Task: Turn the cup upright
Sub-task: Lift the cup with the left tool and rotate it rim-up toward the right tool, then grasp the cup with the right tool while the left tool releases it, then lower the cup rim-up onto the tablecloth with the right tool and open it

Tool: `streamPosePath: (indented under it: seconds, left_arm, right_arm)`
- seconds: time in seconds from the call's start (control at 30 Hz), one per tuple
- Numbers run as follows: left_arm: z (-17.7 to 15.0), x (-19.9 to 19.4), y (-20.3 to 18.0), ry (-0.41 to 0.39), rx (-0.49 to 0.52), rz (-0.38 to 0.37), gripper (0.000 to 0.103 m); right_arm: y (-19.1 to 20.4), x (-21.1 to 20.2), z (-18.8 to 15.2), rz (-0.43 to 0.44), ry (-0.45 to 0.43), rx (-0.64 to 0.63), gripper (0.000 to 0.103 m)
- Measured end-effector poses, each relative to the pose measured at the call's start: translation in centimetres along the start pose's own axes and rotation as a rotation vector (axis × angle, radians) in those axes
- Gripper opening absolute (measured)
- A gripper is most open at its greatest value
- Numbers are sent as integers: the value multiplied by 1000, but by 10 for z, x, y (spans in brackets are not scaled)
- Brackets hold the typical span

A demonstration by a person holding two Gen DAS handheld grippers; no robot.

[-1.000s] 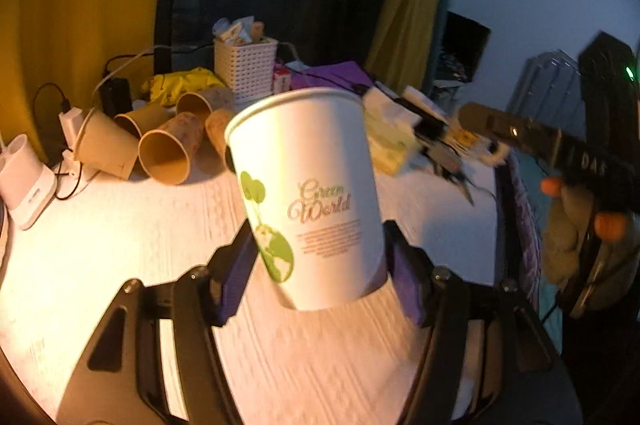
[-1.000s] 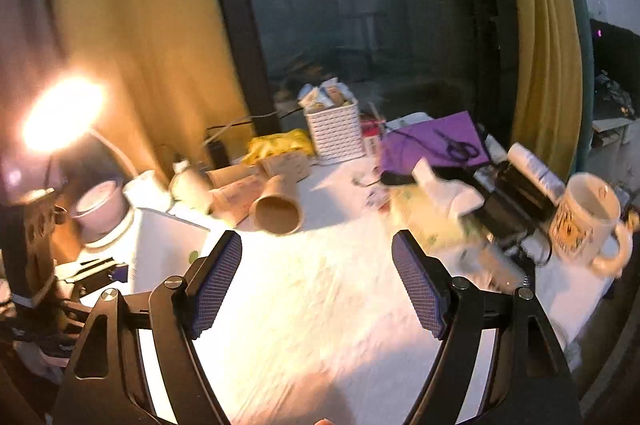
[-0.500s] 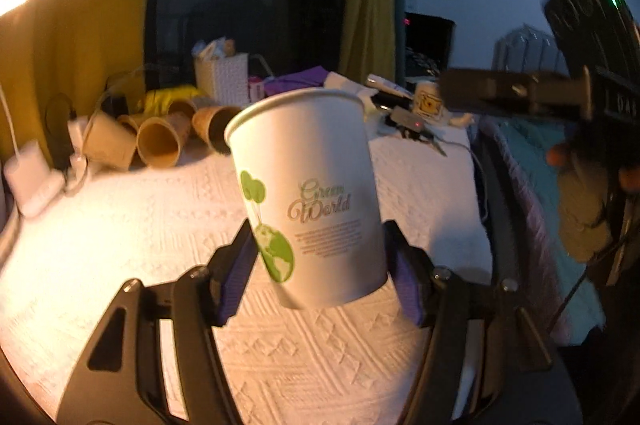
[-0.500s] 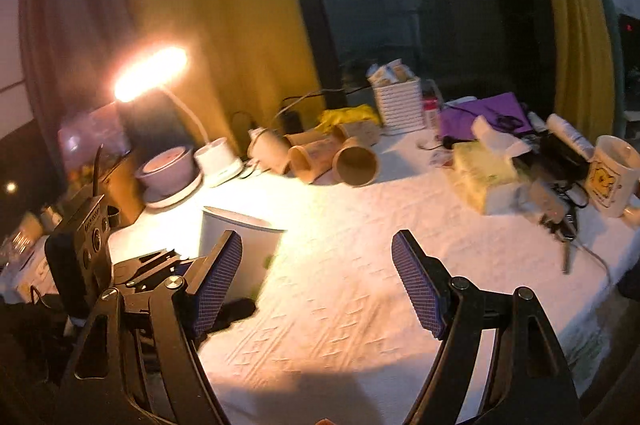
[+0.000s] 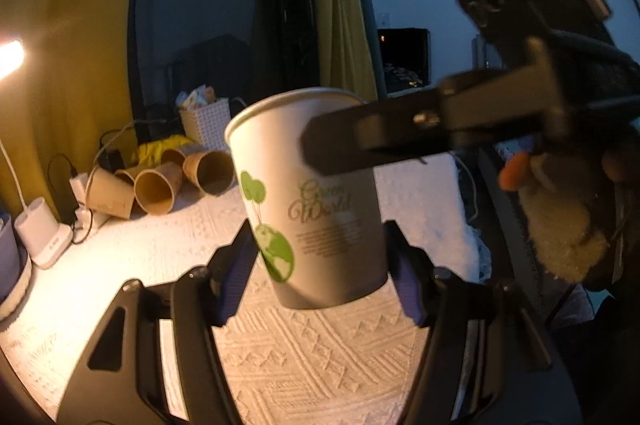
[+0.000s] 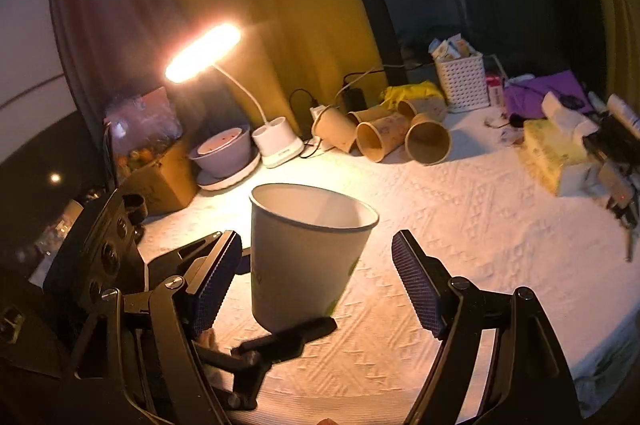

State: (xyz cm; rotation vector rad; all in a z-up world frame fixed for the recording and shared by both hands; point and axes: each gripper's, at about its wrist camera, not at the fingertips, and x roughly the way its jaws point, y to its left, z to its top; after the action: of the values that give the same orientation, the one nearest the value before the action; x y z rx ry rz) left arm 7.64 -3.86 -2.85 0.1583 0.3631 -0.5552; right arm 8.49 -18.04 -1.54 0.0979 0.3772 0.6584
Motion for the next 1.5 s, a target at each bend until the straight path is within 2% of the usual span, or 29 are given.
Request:
streamPosePath:
  seconds: [0.3, 0.47, 0.5, 0.53, 0.57, 0.97, 1.03, 1.13, 1.23, 1.33, 1.5]
  left_arm:
    - [0, -8, -14, -52, 93, -14, 63]
    - [0, -7, -15, -56, 109, -16, 64]
    - [-1, -7, -15, -56, 112, -17, 64]
    - [-1, -6, -15, -55, 114, -19, 64]
    - [-1, -7, -16, -54, 115, -18, 64]
    - [-1, 0, -8, -25, 63, -25, 65]
    - [-1, 0, -6, -22, 52, -23, 70]
    - [-1, 0, -3, -15, 31, -19, 79]
    - [-1, 3, 6, 7, -9, -26, 80]
    - [-2, 4, 18, 23, -60, 0, 80]
    - [-2, 2, 60, 41, -247, 80, 80]
  right_arm:
    - [0, 1, 1, 83, -1, 47, 80]
    - [-9, 4, 2, 117, 15, 101, 80]
    - [-9, 3, 2, 121, 14, 103, 79]
    - [-10, 2, 3, 134, 13, 104, 73]
    - [-9, 2, 4, 137, 12, 103, 71]
    - [-15, 13, 9, 124, 12, 96, 69]
    - [-21, 17, 13, 118, 5, 109, 69]
    - [-26, 21, 21, 62, -31, 88, 69]
    - [-27, 22, 27, -36, -82, 41, 69]
    - [-27, 24, 30, -132, -129, -15, 69]
    - [-27, 39, 24, -238, -138, -87, 69]
